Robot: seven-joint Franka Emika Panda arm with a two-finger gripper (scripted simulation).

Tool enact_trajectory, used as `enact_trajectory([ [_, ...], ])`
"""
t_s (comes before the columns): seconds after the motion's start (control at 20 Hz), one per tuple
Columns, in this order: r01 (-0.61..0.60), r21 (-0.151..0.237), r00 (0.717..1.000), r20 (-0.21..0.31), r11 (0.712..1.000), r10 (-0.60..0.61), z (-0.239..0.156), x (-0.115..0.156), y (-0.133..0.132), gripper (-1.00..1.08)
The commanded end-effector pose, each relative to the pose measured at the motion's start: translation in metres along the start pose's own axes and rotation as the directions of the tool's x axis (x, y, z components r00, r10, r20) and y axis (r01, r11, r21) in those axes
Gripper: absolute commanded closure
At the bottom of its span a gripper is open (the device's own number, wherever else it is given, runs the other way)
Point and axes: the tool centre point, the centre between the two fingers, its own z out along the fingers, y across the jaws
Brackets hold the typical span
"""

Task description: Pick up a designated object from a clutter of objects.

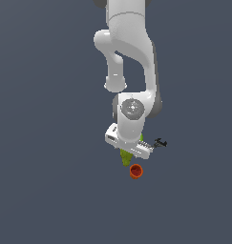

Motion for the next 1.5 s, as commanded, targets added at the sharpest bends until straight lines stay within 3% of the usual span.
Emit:
enact_trajectory([
  [0.0, -0.001, 0.0, 1.0, 0.0, 1.0, 0.001, 0.013, -0.001, 0.0, -0.92],
  [0.35, -0.002, 0.0, 1.0, 0.0, 1.0, 0.002, 0.027, 0.0, 0.0, -0.92],
  [0.4, -0.002, 0.0, 1.0, 0.0, 1.0, 0.002, 0.027, 0.0, 0.0, 1.08],
  [1.05, -0.001, 0.0, 1.0, 0.0, 1.0, 0.001, 0.024, 0.0, 0.0, 1.08],
  [1.45, -0.001, 0.0, 1.0, 0.0, 1.0, 0.001, -0.006, 0.003, 0.012, 1.08],
])
